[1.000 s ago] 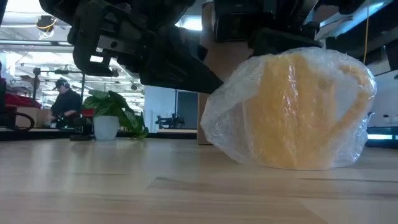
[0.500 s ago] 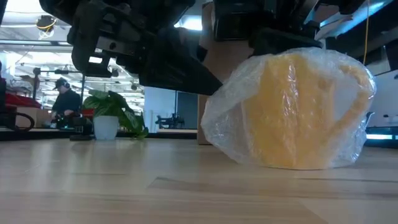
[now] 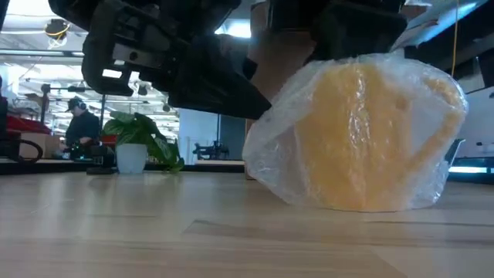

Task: Wrap mug
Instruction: Wrap the yellow mug with the bubble wrap

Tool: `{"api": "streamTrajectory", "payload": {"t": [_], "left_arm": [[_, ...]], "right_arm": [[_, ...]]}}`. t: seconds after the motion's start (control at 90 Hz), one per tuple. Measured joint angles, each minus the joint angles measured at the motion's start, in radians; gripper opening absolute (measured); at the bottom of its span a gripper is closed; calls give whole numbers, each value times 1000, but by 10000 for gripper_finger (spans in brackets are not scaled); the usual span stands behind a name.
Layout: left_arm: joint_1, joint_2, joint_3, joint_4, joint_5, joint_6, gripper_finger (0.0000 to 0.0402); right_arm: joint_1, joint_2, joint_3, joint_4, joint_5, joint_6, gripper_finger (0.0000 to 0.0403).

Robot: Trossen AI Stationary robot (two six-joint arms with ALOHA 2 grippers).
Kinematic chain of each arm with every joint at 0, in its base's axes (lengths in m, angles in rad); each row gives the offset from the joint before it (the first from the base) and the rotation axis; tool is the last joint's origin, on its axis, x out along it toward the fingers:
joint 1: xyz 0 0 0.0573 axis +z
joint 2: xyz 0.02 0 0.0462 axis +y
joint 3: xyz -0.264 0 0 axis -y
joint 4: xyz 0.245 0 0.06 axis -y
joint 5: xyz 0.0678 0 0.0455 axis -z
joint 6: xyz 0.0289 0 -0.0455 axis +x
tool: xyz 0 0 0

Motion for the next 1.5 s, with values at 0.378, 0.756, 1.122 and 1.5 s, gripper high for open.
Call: {"api": "streamTrajectory", "payload": {"t": [0.378,0.756,1.122,1.5], "left_arm": [[0,0,0,-9,-1,0,0],[0,0,0,-10,-1,-3,0],[0,0,0,-3,-2,-3,0],[0,0,0,18,-2,-3,0]], "right_arm": [[47,-161,3,-20,146,34,111],[168,-266,-129,-193,356,272,111],[197,-333,-361,-96,384,431,111],[196,-350,-410,-15,425,438,29]]}}
